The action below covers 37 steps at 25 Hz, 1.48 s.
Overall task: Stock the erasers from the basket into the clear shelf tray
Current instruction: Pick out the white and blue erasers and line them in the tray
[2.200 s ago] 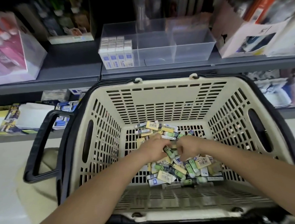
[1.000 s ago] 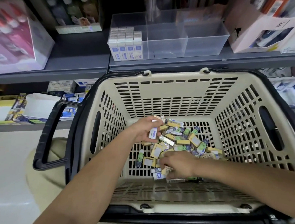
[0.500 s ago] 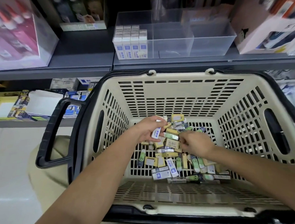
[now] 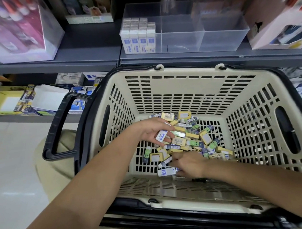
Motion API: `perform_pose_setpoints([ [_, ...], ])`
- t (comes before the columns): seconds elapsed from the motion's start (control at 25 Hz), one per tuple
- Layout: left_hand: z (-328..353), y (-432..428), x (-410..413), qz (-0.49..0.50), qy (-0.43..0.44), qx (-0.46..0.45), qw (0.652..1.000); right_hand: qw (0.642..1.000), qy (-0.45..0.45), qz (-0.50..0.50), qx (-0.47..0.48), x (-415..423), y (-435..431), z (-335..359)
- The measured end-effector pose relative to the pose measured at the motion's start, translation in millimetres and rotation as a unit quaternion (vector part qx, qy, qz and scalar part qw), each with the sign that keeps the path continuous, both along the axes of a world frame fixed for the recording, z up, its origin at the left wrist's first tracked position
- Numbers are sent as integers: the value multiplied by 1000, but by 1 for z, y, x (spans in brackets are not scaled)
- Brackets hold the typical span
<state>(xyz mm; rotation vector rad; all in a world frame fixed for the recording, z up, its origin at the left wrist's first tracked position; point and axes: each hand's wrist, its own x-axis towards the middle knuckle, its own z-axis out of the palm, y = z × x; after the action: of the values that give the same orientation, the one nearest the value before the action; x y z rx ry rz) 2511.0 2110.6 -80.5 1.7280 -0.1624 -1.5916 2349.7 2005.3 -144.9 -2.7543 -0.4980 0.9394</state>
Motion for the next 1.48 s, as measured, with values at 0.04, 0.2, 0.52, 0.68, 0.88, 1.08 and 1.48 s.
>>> perform_pose_setpoints([
  [0.04, 3, 1, 2, 3, -1, -5, 1000, 1000, 5, -18, 4, 0, 5, -1],
  [0.2, 11, 7, 10, 11, 7, -27, 1000, 994, 11, -97, 56, 2, 14, 0],
  [0.52, 0, 3, 5, 44, 30, -26, 998, 857, 115, -367, 344, 40, -18, 56],
  [0.68, -3, 5, 1, -34, 50, -8, 998, 757, 103, -495, 413, 48, -30, 65],
  [0.88, -7, 5, 0, -52, 102, -35, 993, 646, 158, -567, 486, 49, -39, 62],
  [1.08, -13, 10, 6, 23, 93, -56, 994, 718, 81, -560, 406, 47, -40, 56],
  [1.48, -18, 15, 10, 21, 50, -23, 998, 992, -35, -120, -10, 13, -19, 18],
])
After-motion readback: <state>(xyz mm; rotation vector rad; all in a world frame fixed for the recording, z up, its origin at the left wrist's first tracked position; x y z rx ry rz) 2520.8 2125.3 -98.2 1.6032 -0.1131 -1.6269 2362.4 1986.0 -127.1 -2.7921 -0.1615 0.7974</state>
